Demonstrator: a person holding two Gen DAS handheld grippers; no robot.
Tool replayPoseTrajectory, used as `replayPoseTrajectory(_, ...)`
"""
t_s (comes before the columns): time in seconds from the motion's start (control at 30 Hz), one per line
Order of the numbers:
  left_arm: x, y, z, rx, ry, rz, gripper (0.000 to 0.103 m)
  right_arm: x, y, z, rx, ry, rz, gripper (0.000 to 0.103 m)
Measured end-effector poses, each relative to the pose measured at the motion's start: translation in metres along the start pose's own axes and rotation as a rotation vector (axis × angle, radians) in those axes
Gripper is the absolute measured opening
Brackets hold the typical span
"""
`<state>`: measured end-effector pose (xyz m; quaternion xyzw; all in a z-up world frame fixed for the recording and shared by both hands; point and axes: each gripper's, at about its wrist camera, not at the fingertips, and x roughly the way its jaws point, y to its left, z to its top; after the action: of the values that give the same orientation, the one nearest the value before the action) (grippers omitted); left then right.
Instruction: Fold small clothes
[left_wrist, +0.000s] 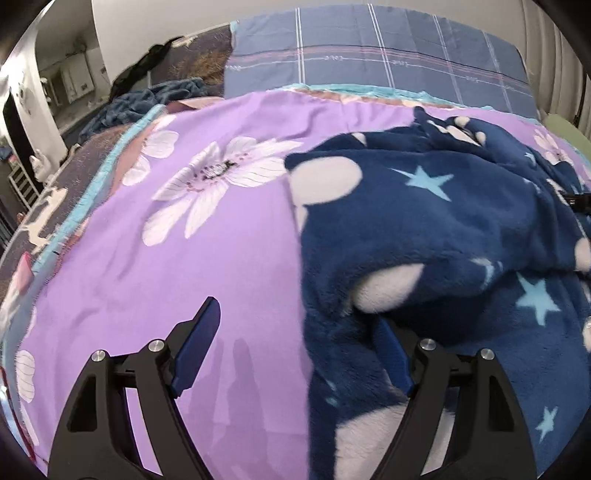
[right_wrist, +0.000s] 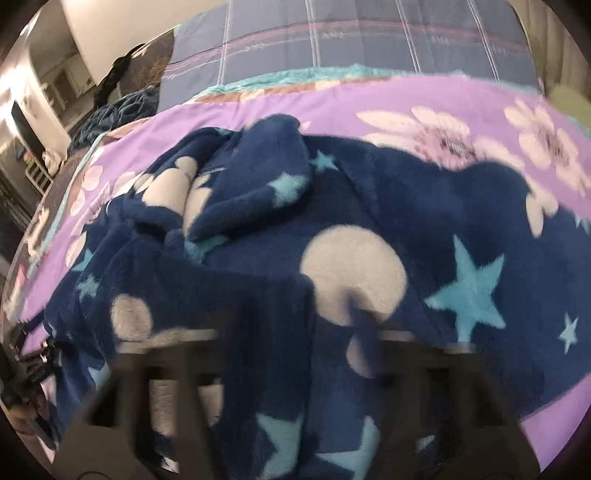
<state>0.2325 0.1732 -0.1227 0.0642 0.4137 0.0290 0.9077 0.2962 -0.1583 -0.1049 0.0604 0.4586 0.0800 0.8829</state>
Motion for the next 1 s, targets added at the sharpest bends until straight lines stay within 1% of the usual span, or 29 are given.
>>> replayPoseTrajectory(0.03,0.001,-0.001,-0.001,0.003,-0.003,0.008,0.081,-0.007,0.006,0.002,-0.015,-0.006,0.002,0.009)
replayPoseTrajectory(0.07,-0.001,-0.002,-0.001,0.007,-0.012,0.025,0.081,-0.018,0.006,0.004,-0.007,-0.046,-0.002,0.009)
replayPoseTrajectory(0.17,-0.008,-0.007,-0.004,0.026,-0.036,0.073,0.081,-0.068,0.005,0.013,0.006,-0.210,-0.009,0.009)
replayPoseTrajectory(0.23,-0.005,-0.007,-0.006,0.033,-0.029,0.076,0.081,-0.085,-0.002,0.019,0.015,-0.286,-0.058,0.011)
replayPoseTrajectory(0.27,-0.005,-0.009,-0.006,0.034,-0.023,0.076,0.081,-0.080,-0.007,0.023,0.007,-0.286,-0.109,0.015)
replayPoseTrajectory(0.3,-0.003,-0.008,-0.007,0.032,-0.018,0.075,0.081,-0.065,-0.011,0.027,-0.010,-0.247,-0.151,0.018)
replayPoseTrajectory(0.33,-0.004,-0.008,-0.006,0.030,-0.018,0.075,0.081,-0.040,-0.018,0.027,-0.034,-0.158,-0.209,0.019)
replayPoseTrajectory(0.37,-0.005,-0.007,-0.006,0.027,-0.022,0.073,0.081,-0.024,-0.029,0.021,-0.024,-0.087,-0.255,0.019)
replayPoseTrajectory(0.4,-0.006,-0.006,-0.006,0.026,-0.025,0.073,0.081,-0.016,-0.035,0.016,0.000,-0.049,-0.265,0.019)
replayPoseTrajectory(0.43,-0.007,-0.006,-0.007,0.028,-0.027,0.073,0.081,-0.014,-0.046,0.008,0.055,-0.033,-0.222,0.019)
replayPoseTrajectory(0.5,-0.009,-0.005,-0.007,0.032,-0.034,0.074,0.081,-0.027,-0.057,-0.005,0.116,-0.072,-0.136,0.024)
replayPoseTrajectory(0.53,-0.010,-0.005,-0.007,0.031,-0.039,0.075,0.081,-0.036,-0.060,-0.011,0.121,-0.082,-0.099,0.028)
replayPoseTrajectory(0.63,-0.021,-0.007,-0.006,0.039,-0.070,0.088,0.079,-0.052,-0.058,-0.025,0.104,-0.066,-0.003,0.033)
replayPoseTrajectory(0.67,-0.027,-0.010,-0.006,0.041,-0.083,0.083,0.074,-0.056,-0.056,-0.033,0.086,-0.043,0.059,0.040)
replayPoseTrajectory(0.7,-0.032,-0.011,-0.006,0.042,-0.088,0.073,0.067,-0.057,-0.056,-0.037,0.073,-0.027,0.086,0.045)
replayPoseTrajectory(0.73,-0.036,-0.012,-0.005,0.041,-0.089,0.056,0.063,-0.056,-0.054,-0.042,0.059,-0.008,0.103,0.051)
replayPoseTrajectory(0.8,-0.047,-0.014,-0.003,0.026,-0.088,-0.010,0.047,-0.049,-0.050,-0.049,0.058,0.022,0.104,0.054)
replayPoseTrajectory(0.83,-0.052,-0.016,-0.002,0.018,-0.088,-0.044,0.043,-0.045,-0.049,-0.051,0.061,0.030,0.107,0.052)
replayPoseTrajectory(0.87,-0.058,-0.018,0.001,0.010,-0.095,-0.082,0.036,-0.040,-0.045,-0.052,0.062,0.030,0.102,0.034)
replayPoseTrajectory(0.9,-0.064,-0.021,0.004,0.005,-0.107,-0.116,0.033,-0.036,-0.041,-0.051,0.058,0.029,0.101,0.016)
replayPoseTrajectory(0.93,-0.066,-0.025,0.006,0.007,-0.118,-0.144,0.033,-0.033,-0.039,-0.048,0.053,0.037,0.119,0.010)
replayPoseTrajectory(0.97,-0.066,-0.029,0.008,0.013,-0.123,-0.158,0.033,-0.035,-0.037,-0.043,0.054,0.023,0.102,0.009)
replayPoseTrajectory(1.0,-0.060,-0.034,0.009,0.028,-0.112,-0.153,0.033,-0.039,-0.034,-0.040,0.041,-0.005,0.074,0.009)
